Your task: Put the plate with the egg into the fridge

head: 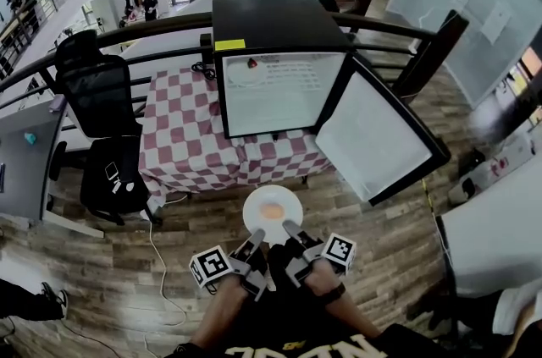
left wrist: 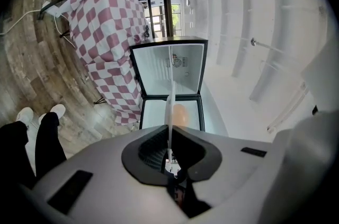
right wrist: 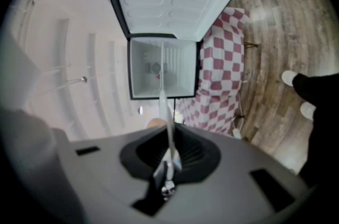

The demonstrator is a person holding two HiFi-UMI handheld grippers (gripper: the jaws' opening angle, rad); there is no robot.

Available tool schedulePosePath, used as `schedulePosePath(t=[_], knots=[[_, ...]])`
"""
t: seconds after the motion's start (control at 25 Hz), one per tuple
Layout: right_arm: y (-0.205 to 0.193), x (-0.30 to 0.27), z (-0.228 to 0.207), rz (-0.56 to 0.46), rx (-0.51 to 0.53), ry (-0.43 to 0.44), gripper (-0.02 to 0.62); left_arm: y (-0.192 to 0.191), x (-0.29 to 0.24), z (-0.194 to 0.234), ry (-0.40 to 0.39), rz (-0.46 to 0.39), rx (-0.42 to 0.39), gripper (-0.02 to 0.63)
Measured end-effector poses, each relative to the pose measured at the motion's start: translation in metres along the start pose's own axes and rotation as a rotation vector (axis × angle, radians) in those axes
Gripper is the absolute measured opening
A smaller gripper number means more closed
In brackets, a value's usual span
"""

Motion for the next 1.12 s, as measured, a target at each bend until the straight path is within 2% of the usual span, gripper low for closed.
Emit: schedulePosePath(t=[0.28, 0.44, 0.68, 0.92, 1.12], knots=[[0.018, -0.035, 0.013, 0.036, -0.023, 0.010, 0.040, 0.026, -0.025, 0.004, 0.042, -0.029, -0.024, 0.032], [0.037, -0.057, 0.025, 0.059, -0.026, 0.013, 0.040, 0.041, -0.049, -0.004, 0.038, -0.054, -0.008, 0.032], [0.077, -0.098, 0.054, 0.105, -0.016, 0.044, 0.040, 0.075, -0.094, -0.010, 0.043, -0.095, -0.064, 0.032], [0.120, -0.135, 0.082, 0.129, 0.002, 0.068, 0.040, 0.101, -0.147, -0.022, 0.011, -0.134, -0.059, 0.032], [0.152, -0.152, 0.091, 0.138, 0.021, 0.065, 0.040, 0.112, -0.183, -0.017, 0.037, -0.141, -0.095, 0.031]])
Point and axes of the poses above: the fingertips, and each gripper's own axes: x backward along the fingers, z to its left, y out of its top, the point moved 5 cm from there along x, backward along the fingers, and after that the axes turned 10 degrees about -x, right-handed, at the moved point
